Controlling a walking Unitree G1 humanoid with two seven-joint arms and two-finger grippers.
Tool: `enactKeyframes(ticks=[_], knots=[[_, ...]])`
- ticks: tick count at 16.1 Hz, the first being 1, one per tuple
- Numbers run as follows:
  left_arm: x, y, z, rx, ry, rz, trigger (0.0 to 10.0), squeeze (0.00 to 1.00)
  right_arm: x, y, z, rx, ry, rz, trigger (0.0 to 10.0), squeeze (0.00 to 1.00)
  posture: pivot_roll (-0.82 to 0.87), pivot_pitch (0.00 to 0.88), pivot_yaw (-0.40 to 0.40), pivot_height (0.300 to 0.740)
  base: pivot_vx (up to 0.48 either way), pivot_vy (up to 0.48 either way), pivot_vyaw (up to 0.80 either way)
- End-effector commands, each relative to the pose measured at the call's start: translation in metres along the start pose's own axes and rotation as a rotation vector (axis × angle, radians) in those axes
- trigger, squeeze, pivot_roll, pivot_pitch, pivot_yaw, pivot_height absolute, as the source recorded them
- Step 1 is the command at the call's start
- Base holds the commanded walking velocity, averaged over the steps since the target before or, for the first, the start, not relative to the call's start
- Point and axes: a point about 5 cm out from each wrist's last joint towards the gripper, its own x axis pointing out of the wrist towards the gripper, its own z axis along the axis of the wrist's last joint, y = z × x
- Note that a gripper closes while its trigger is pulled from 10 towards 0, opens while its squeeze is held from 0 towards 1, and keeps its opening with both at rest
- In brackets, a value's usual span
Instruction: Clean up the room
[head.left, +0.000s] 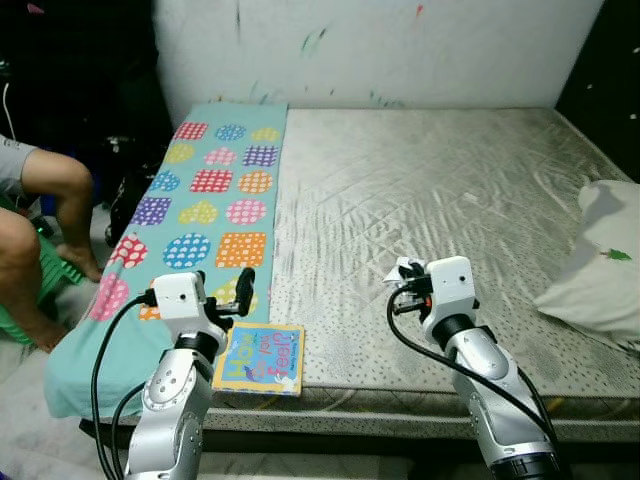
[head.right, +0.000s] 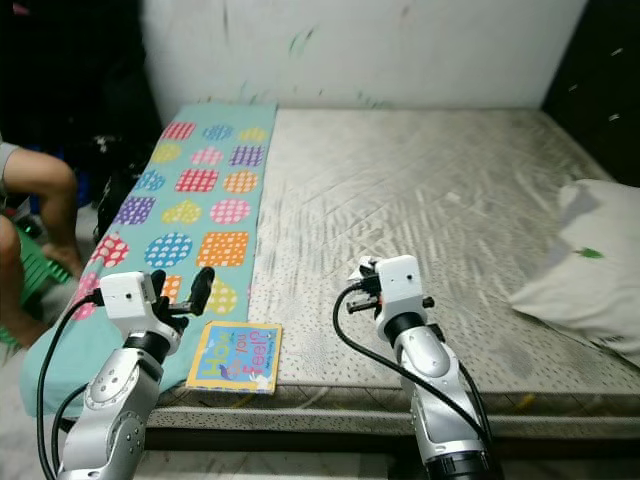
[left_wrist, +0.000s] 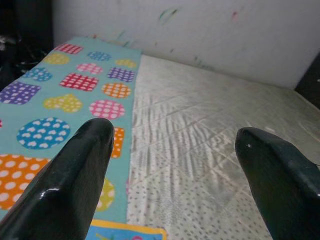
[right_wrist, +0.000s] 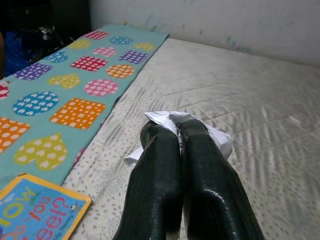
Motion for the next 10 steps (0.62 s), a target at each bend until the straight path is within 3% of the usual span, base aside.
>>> enactKeyframes(ticks=[1, 10], knots=[[0.0003, 0.0014, 0.0043, 0.006, -0.014, 0.006, 10.0, 0.00, 0.0016, -0.0007, 0.0028, -0.004, -0.009, -0.003, 10.0, 0.00, -0.11, 0.000, 0.030, 0.740, 0.315, 0.000, 0.00], [0.0025, 0.0062, 0.0018, 0.013, 0.014, 0.048, 10.0, 0.00, 0.0007, -0.0039, 0.0012, -0.012, -0.014, -0.029, 10.0, 0.00, -0.11, 0.000, 0.033, 0.740, 0.033, 0.000, 0.00]])
